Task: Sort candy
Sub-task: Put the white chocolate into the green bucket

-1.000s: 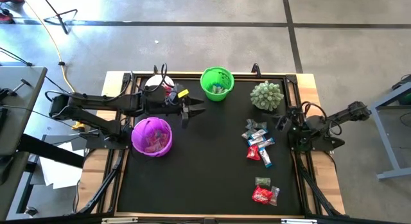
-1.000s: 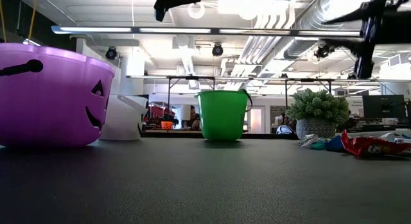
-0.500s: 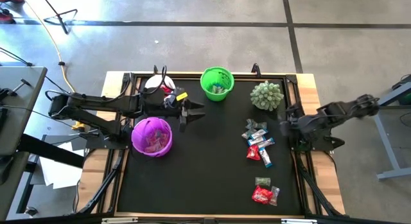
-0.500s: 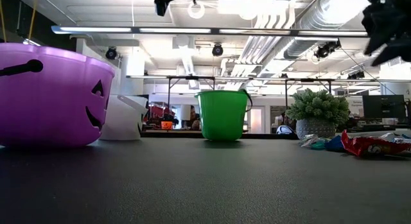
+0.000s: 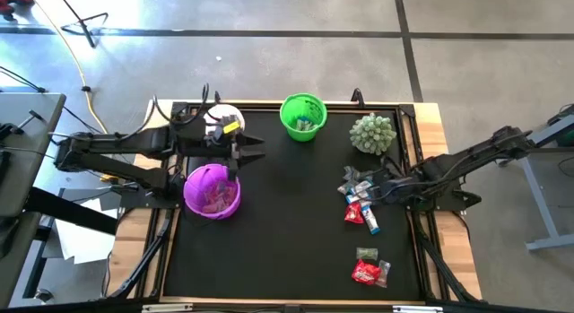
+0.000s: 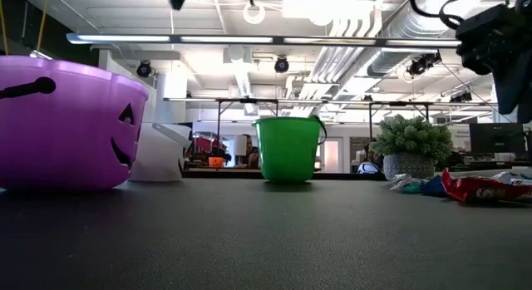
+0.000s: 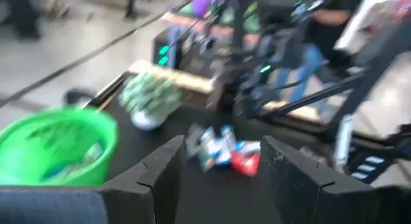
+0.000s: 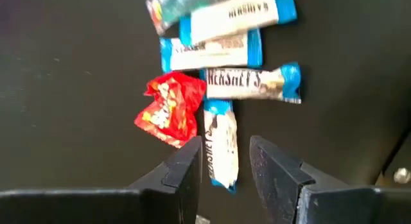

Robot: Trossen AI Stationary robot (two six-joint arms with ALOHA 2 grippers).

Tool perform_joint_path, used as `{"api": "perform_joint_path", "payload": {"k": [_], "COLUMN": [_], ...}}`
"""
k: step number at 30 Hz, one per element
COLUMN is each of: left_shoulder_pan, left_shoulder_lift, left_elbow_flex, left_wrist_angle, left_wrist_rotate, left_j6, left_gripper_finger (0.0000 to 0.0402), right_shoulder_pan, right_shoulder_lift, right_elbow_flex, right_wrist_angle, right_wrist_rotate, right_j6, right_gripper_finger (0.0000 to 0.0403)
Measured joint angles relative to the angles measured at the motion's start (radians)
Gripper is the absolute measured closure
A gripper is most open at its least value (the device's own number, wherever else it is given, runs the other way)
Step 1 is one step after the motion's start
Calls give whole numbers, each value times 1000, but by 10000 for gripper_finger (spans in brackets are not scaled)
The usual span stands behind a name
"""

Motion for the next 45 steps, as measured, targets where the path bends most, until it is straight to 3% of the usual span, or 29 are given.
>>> {"api": "perform_joint_path", "payload": {"k": [9,22,33,45], "left_shoulder_pan": [112,189,188,188], "left_shoulder_lift": [-57,-69,-69,-69], "left_elbow_flex": [0,0,0,0], "left_wrist_angle": [-140,-176,-201,-205], "left_wrist_rotate": [9,125,175,190], "left_j6": [-4,40,40,61], "left_gripper_finger": [216,216,216,216], "right_shoulder_pan": [0,35,76,74], "right_shoulder_lift": [100,227,409,578], "right_elbow_flex": [-1,-1,-2,3], "right_wrist_angle": [18,68,224,247], "right_wrist_rotate": [-104,-115,-115,-70], "right_j6": [110,292,298,140], "right_gripper_finger": [276,276,276,276]}}
